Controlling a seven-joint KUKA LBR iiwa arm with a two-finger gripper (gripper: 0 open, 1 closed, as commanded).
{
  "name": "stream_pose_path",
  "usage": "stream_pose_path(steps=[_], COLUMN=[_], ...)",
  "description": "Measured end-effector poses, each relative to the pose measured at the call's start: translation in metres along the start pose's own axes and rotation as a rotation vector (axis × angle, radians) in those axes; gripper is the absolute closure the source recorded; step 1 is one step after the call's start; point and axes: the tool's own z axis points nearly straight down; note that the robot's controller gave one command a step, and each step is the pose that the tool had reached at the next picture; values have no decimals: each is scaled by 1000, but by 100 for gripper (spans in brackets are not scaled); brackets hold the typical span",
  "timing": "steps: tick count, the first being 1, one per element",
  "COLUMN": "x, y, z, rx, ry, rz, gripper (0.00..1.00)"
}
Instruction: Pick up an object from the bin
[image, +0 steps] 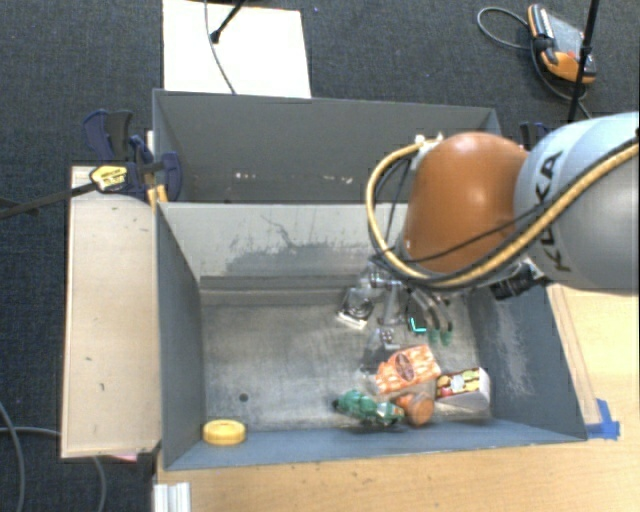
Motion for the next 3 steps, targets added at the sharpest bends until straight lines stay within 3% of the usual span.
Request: stream_pose_path(steps=[2, 3], x=[-2, -3], y=[0, -13], z=[-4, 45], rx=[0, 2], ry=[-8, -6], rz=[2, -5], gripper=[0, 0])
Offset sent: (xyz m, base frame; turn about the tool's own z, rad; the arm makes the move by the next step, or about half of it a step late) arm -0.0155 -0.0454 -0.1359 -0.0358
